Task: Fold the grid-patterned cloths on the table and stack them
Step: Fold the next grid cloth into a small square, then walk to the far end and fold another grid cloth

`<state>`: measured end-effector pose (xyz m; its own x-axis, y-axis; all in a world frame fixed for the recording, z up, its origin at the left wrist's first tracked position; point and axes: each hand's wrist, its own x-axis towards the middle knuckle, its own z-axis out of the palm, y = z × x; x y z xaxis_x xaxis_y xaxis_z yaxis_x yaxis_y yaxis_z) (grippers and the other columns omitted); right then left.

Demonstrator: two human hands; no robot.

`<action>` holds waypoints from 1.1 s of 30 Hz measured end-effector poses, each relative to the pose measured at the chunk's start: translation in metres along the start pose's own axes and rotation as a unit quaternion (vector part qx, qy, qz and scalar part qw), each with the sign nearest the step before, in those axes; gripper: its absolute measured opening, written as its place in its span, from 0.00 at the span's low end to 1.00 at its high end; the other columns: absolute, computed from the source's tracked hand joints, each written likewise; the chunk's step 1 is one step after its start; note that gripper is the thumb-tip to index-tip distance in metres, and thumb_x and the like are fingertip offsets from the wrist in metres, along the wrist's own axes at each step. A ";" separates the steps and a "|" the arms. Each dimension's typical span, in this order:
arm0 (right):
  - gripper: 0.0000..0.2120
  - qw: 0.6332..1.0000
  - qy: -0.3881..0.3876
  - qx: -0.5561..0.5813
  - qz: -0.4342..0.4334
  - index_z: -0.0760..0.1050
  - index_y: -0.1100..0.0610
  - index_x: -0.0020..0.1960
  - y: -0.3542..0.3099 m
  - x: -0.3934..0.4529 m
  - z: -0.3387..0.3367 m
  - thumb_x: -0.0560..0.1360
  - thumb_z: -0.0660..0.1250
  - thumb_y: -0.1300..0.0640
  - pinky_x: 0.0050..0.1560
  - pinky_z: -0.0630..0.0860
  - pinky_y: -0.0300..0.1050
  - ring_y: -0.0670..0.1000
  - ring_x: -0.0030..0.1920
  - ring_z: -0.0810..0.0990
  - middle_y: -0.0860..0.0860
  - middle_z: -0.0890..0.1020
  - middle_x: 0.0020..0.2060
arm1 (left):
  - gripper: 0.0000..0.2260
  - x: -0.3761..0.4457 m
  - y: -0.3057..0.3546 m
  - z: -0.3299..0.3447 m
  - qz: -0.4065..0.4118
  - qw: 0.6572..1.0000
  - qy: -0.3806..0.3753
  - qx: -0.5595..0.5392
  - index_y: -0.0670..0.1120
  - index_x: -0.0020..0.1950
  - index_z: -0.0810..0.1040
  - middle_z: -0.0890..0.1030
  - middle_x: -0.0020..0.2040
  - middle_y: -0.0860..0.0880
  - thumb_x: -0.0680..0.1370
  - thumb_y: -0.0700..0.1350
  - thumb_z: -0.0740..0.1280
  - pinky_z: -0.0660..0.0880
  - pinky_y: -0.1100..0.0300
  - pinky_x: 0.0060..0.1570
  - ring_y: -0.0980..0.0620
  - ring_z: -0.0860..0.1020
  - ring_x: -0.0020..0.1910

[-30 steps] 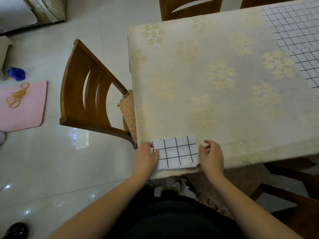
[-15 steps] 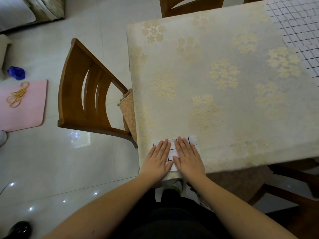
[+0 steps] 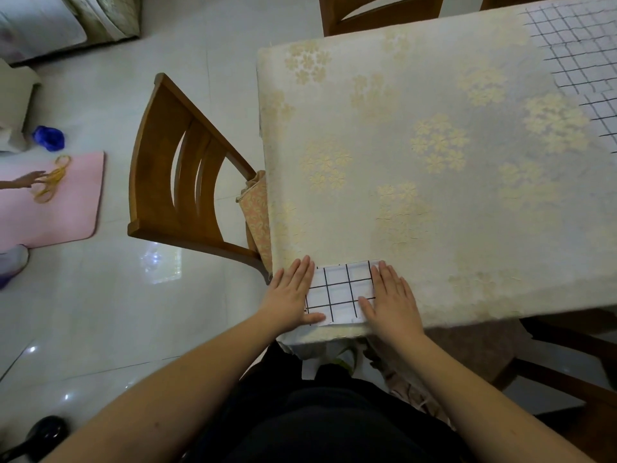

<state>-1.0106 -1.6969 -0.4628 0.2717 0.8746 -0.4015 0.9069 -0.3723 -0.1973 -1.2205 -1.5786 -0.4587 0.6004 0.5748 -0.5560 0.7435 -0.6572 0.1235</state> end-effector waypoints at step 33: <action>0.27 0.966 0.054 -0.119 -0.221 0.72 0.56 0.69 -0.431 -0.069 -0.027 0.79 0.49 0.44 0.67 0.69 0.56 0.55 0.65 0.75 0.53 0.79 0.63 | 0.41 -0.292 -0.251 -0.009 -0.217 0.956 0.169 -0.097 0.50 0.80 0.52 0.57 0.80 0.50 0.71 0.64 0.29 0.49 0.48 0.76 0.50 0.54 0.79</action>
<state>-1.4112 -1.5881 -0.3256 -0.1387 0.9637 -0.2280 0.9870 0.1158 -0.1110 -1.5803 -1.5769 -0.3194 0.2588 0.9194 -0.2963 0.9654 -0.2364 0.1098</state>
